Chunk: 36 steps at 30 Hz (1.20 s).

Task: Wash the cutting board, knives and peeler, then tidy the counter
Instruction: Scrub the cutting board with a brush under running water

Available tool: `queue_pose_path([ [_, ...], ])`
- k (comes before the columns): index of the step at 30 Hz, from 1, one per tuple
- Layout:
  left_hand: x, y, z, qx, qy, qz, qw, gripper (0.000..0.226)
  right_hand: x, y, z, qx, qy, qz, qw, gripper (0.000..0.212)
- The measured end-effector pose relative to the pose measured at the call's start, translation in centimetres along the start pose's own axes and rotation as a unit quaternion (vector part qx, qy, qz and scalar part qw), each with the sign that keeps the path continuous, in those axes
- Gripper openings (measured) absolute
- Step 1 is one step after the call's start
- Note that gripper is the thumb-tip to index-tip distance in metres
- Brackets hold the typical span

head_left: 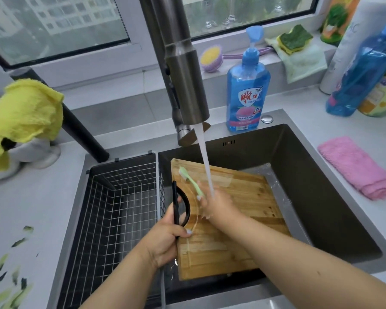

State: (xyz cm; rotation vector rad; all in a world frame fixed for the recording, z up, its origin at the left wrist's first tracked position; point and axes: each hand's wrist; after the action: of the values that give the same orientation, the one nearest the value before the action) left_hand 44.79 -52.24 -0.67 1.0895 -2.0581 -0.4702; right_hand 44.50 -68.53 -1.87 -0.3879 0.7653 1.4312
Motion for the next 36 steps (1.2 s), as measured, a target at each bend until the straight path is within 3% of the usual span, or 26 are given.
queue_pose_path([
  [4, -0.4, 0.0, -0.1, 0.001, 0.021, 0.028, 0.999, 0.092, -0.8, -1.7, 1.3, -0.001, 0.007, 0.007, 1.0, 0.039],
  [9, -0.9, 0.0, 0.1, -0.002, 0.043, 0.046, 0.998, 0.097, 0.6, 2.5, 1.3, -0.055, 0.017, 0.038, 0.998, 0.048],
  [16, -0.9, -0.2, 0.2, 0.009, 0.038, 0.046, 0.998, 0.102, -0.4, -1.3, 1.8, -0.019, -0.023, 0.033, 0.999, 0.048],
  [21, -0.9, -0.2, 0.4, 0.004, 0.053, 0.042, 0.998, 0.101, -0.3, 4.2, 0.0, -0.025, 0.051, 0.079, 0.995, 0.049],
  [25, -0.8, -0.2, 0.3, 0.009, 0.052, 0.044, 0.998, 0.098, -0.5, 5.2, -0.8, 0.007, 0.007, 0.059, 0.998, 0.047],
  [27, -0.6, -0.3, 0.1, 0.016, 0.056, 0.026, 0.998, 0.089, -0.7, 4.0, -1.0, 0.023, 0.015, 0.047, 0.999, 0.043],
  [31, 0.9, -0.4, -0.3, 0.029, 0.056, -0.08, 0.995, 0.03, -1.2, 4.4, -1.6, 0.009, 0.042, 0.067, 0.997, 0.045],
  [36, 1.3, -1.0, -0.4, 0.014, 0.084, -0.156, 0.984, 0.024, -1.9, 9.0, -2.8, -0.062, 0.036, 0.097, 0.993, 0.049],
])
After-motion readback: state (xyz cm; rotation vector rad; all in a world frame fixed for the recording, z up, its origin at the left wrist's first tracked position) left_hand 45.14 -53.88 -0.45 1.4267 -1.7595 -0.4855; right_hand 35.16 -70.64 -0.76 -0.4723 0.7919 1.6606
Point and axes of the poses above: each hand's wrist, its own y-axis away from the middle knuckle, its own x-axis out of the palm, z = x × y, and after that the axes turned 2 degrees about -x, right-handed
